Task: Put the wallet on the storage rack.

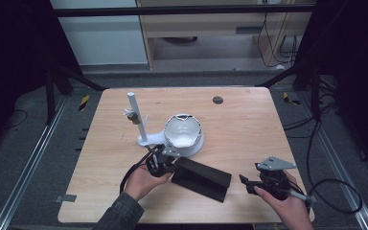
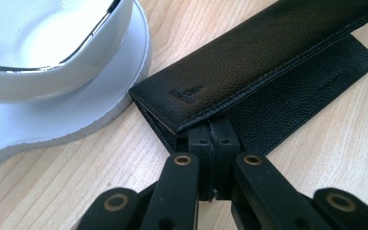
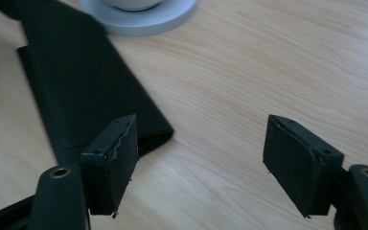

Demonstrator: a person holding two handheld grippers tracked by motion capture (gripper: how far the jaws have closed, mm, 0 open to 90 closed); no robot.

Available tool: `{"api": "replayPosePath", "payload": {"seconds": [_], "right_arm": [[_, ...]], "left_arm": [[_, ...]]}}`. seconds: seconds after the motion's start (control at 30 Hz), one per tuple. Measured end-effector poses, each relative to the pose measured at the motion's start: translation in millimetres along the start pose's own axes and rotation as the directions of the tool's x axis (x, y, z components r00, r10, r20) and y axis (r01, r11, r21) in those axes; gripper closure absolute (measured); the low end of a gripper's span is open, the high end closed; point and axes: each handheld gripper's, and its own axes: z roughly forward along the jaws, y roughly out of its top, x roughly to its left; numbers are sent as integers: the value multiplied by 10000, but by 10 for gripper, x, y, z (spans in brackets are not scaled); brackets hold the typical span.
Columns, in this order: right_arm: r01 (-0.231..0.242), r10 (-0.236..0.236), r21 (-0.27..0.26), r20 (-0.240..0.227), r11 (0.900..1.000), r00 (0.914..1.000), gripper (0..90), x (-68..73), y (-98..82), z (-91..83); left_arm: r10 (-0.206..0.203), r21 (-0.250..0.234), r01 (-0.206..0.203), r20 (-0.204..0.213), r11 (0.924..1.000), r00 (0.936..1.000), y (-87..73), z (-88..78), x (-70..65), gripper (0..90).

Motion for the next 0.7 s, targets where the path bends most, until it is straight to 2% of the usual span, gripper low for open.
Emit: {"api": "replayPosePath", "payload": {"seconds": [0.03, 0.07, 0.13, 0.23, 0.33, 0.47, 0.53, 0.6, 0.7], "right_arm": [[0, 0, 0, 0, 10000, 10000, 284, 0, 0, 0], [419, -415, 154, -247, 9990, 9988, 285, 93, 93, -6], [839, -826, 255, -456, 9962, 9955, 285, 209, 214, -10], [1597, -1552, 559, -778, 9856, 9848, 264, 397, 400, -2], [2117, -2032, 830, -1007, 9738, 9740, 254, 524, 526, 27], [2515, -2381, 1239, -1134, 9599, 9646, 251, 562, 598, 114], [2560, -2402, 1442, -1182, 9559, 9635, 259, 546, 598, 192], [2742, -2544, 1627, -1328, 9478, 9579, 262, 530, 591, 274], [2879, -2606, 1911, -1557, 9384, 9528, 286, 497, 616, 397]], "left_arm": [[0, 0, 0, 0, 10000, 10000, 0, 0, 0, 896], [-49, -124, 51, 144, 9999, 9999, 4, 7, 37, 896], [-92, -256, 99, 255, 9996, 9996, 20, 23, 62, 896], [-69, -243, 75, 249, 9997, 9997, 46, 43, 81, 896], [-129, -278, 133, 139, 9995, 9998, 64, 57, 113, 895], [-301, -301, 300, -20, 9991, 9995, 107, 63, 169, 895], [-427, -311, 424, -88, 9986, 9991, 125, 59, 194, 895], [-547, -309, 545, -43, 9980, 9985, 139, 52, 216, 895], [-540, -191, 539, -64, 9984, 9985, 165, 51, 227, 894]]}}
